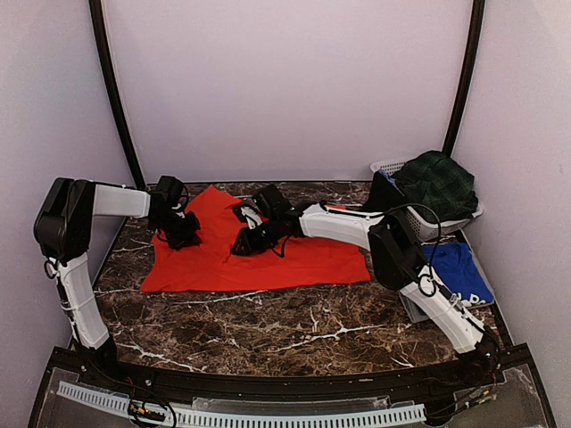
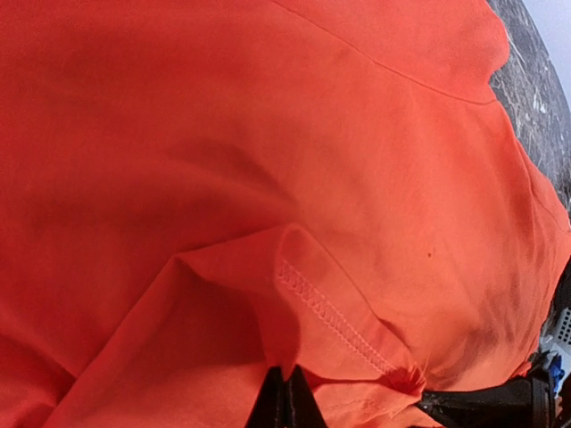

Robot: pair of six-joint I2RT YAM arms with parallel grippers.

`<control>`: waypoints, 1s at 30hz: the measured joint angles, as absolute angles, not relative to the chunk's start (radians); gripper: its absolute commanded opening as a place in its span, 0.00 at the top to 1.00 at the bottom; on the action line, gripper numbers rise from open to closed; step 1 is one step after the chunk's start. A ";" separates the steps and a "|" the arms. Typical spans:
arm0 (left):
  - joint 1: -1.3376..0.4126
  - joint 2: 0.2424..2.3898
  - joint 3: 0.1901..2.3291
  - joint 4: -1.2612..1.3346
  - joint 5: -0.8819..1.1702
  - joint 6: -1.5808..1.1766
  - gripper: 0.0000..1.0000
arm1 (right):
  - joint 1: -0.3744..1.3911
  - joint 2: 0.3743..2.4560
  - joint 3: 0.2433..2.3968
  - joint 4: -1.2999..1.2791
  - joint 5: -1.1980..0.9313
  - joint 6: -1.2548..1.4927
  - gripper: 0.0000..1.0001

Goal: Fold and stack the mixed laundry pile
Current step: Smooth out the 1/3-folded T-shirt at the center of the board, then move the 1/3-folded T-shirt to the center of the board.

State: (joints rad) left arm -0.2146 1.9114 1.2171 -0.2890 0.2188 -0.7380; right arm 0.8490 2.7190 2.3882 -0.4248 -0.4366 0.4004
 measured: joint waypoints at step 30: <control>-0.223 1.785 1.217 -0.277 0.248 -0.679 0.38 | 0.709 2.112 1.481 -0.428 -0.300 0.219 0.73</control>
State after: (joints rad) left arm -0.2230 1.7851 1.2171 -0.2771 0.2481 -0.6792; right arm 0.7086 2.1124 1.4811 -0.4282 -0.2996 0.2192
